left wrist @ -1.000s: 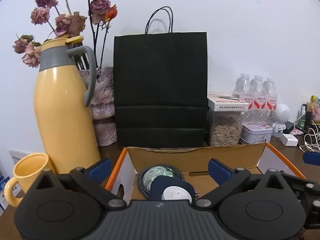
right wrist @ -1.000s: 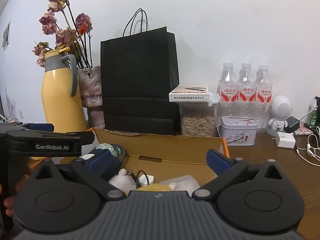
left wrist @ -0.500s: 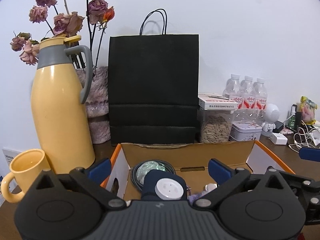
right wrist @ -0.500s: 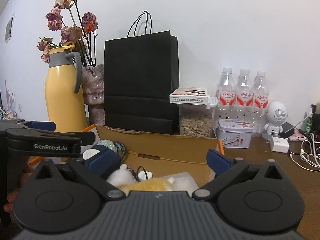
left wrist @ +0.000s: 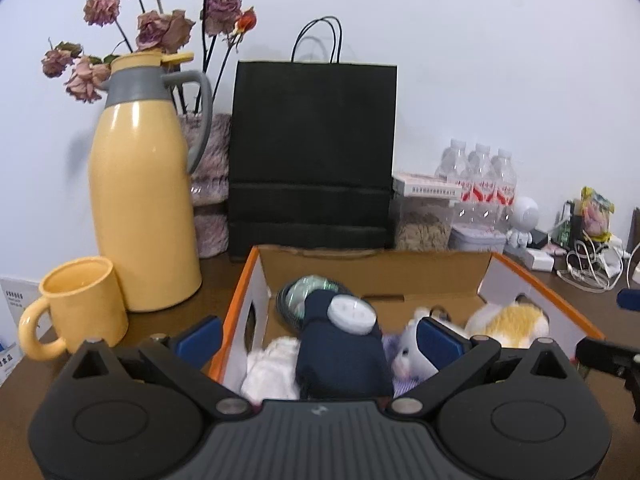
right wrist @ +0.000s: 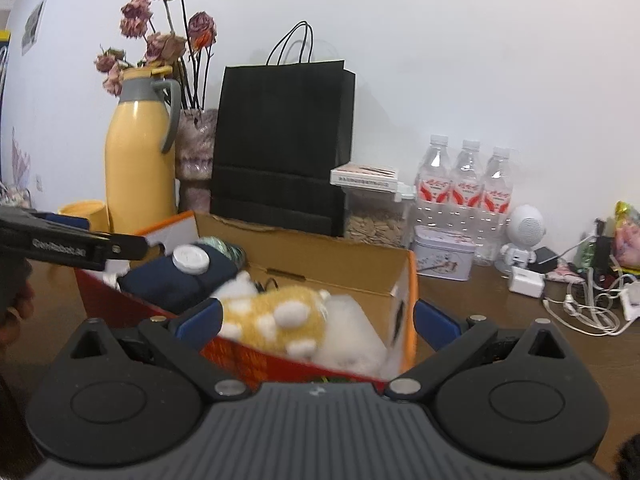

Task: Organize objects
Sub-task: 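Move both grippers back toward the red rose and remaining caps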

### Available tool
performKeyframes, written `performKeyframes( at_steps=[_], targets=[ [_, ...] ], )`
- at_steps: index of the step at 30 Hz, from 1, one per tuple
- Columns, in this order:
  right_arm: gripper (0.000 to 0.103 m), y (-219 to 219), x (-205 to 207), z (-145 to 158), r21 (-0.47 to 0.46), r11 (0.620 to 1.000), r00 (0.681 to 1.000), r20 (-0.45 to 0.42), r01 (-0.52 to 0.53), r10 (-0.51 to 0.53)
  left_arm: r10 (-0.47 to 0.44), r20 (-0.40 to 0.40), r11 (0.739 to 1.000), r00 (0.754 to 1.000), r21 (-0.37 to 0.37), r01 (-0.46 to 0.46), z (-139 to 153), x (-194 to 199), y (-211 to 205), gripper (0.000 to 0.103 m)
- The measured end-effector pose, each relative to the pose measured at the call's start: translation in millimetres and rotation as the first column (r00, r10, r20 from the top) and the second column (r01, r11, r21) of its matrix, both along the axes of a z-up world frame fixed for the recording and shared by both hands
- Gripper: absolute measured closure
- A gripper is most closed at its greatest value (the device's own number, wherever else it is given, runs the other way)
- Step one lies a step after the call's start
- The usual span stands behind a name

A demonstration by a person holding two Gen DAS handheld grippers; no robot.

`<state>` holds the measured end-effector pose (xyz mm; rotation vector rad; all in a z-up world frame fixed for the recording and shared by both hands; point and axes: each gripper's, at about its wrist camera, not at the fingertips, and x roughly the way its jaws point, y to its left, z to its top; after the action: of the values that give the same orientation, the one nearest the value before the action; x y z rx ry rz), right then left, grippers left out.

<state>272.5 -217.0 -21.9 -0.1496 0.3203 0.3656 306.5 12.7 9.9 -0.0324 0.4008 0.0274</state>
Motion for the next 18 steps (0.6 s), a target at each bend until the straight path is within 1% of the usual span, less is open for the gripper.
performKeyframes(
  at_steps=[3, 6, 10, 18],
  targets=[
    [0.0, -6, -8, -3, 0.004, 1.0, 1.0, -0.012, 0.011, -0.011, 0.006, -0.019, 1.0, 1.0, 0.007, -0.006, -5, -9, 2, 0.0],
    [0.0, -11, -15, -6, 0.009, 1.0, 1.0, -0.021, 0.021, -0.021, 0.0, -0.013, 1.0, 1.0, 0.01, 0.0, -9, -20, 3, 0.0],
    [0.0, -16, -22, -14, 0.006, 0.999, 0.998, -0.053, 0.034, -0.034, 0.013, -0.034, 0.999, 0.999, 0.032, -0.012, -15, -30, 2, 0.0],
    [0.0, -22, -37, -32, -0.004, 0.999, 0.992, -0.123, 0.041, -0.042, 0.019, -0.087, 1.0, 0.996, 0.023, -0.018, -28, -52, 1, 0.0]
  ],
)
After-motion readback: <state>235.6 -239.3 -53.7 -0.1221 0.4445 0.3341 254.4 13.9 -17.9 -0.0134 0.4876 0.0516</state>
